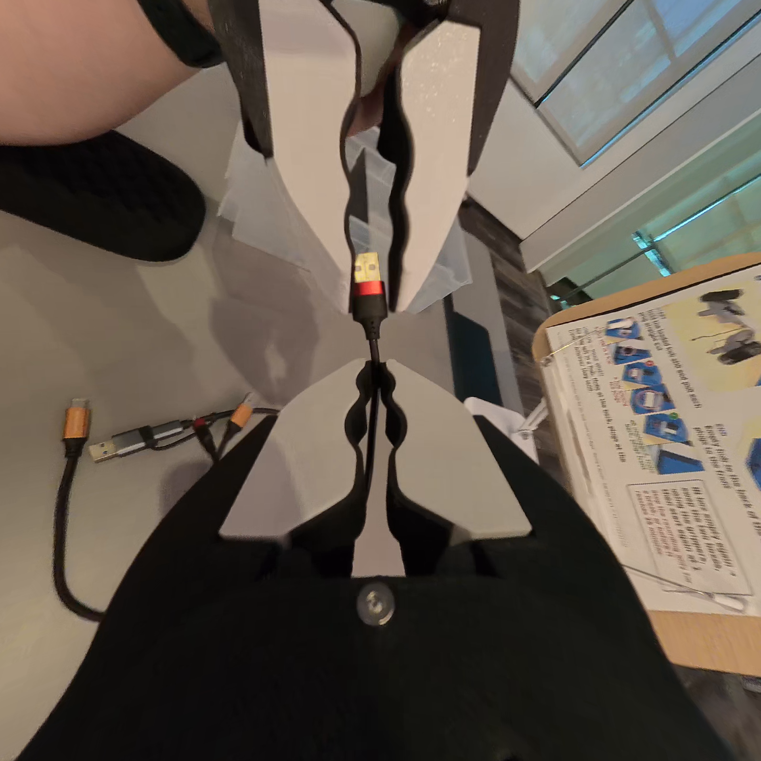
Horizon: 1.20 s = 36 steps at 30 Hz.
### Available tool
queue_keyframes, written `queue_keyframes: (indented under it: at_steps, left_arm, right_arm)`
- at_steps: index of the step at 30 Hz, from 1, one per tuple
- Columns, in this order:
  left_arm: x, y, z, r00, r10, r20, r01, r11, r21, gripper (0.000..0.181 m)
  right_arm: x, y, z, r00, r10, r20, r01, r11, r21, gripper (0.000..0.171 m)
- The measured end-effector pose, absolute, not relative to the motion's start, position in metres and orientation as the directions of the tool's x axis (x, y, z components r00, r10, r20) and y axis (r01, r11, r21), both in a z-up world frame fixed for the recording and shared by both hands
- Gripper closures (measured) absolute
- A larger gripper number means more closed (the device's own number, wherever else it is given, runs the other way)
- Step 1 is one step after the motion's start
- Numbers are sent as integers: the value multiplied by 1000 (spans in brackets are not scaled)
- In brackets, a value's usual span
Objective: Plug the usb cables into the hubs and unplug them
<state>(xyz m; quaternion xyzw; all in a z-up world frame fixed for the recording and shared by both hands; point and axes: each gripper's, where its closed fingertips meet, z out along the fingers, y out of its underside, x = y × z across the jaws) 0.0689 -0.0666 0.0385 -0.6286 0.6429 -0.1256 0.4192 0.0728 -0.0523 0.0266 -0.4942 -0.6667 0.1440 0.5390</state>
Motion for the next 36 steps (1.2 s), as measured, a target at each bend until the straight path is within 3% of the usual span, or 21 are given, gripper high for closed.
queue_keyframes:
  at_steps: [3, 7, 9, 12, 14, 16, 28, 32, 36]
  left_arm:
    - [67, -69, 69, 211, -930, -300, -570, 132, -811, 138]
    - [56, -85, 118, 213, -966, -147, -305, 77, -949, 129]
    - [48, -97, 136, 185, -977, -109, -209, 69, -975, 127]
    - [42, -111, 154, 147, -985, -88, -108, 73, -991, 124]
    - [41, -122, 159, 99, -992, -79, -74, 71, -995, 123]
    - [43, -129, 159, 56, -997, -55, -72, 50, -996, 121]
    - [55, -133, 138, 25, -997, -74, -188, 68, -980, 121]
    - [57, -106, 111, 137, -981, -135, -335, 82, -938, 125]
    - [63, -63, 43, 224, -950, -217, -601, 40, -798, 128]
  right_arm:
    - [78, -44, 43, 144, 732, 665, 492, 531, -690, 167]
    - [86, -55, 64, 160, 692, 704, 401, 606, -687, 167]
    - [89, -76, 75, 95, 778, 622, 248, 586, -771, 167]
    - [106, -123, 106, -150, 906, 396, -103, 384, -918, 168]
    - [126, -146, 123, -313, 890, 332, -258, 257, -931, 168]
    - [138, -155, 129, -371, 867, 333, -315, 219, -923, 168]
    - [135, -159, 118, -363, 861, 356, -210, 297, -931, 167]
    - [138, -144, 118, -228, 895, 383, -95, 371, -924, 167]
    - [157, -129, 142, 16, 914, 404, 6, 404, -915, 167]
